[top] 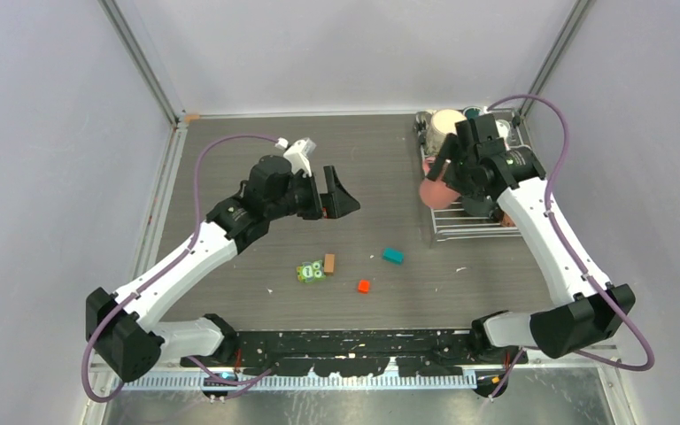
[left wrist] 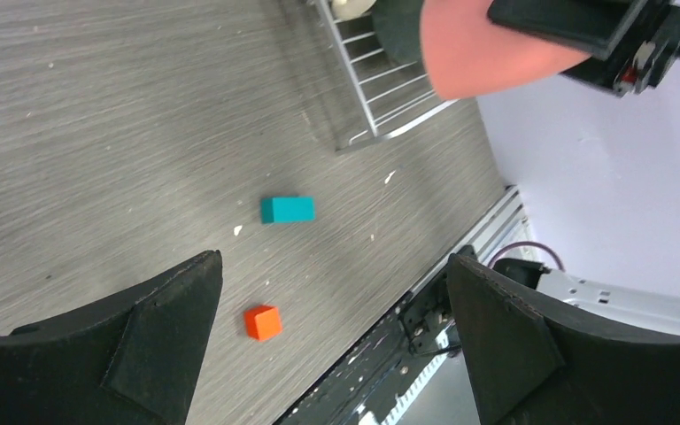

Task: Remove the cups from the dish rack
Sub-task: Unload the cup from the dish rack.

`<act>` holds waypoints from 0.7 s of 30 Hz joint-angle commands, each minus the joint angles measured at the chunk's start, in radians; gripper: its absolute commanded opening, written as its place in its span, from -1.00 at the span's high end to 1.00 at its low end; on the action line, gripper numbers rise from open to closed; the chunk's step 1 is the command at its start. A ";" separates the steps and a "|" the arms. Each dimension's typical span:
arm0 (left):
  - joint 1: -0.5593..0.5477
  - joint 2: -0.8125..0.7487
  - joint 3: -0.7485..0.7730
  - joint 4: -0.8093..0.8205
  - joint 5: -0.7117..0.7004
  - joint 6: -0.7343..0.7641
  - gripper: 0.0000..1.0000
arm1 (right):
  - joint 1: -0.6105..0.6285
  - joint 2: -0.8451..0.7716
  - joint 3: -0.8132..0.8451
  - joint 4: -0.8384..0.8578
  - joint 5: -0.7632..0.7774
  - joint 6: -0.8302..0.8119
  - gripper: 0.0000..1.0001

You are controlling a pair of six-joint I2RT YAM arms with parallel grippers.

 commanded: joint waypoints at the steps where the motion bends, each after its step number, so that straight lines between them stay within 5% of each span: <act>1: 0.020 0.001 -0.013 0.201 0.053 -0.048 -0.99 | 0.103 -0.020 0.104 0.107 -0.106 0.105 0.48; 21: 0.143 0.059 -0.149 0.731 0.312 -0.397 -0.88 | 0.171 0.055 -0.050 0.652 -0.657 0.521 0.47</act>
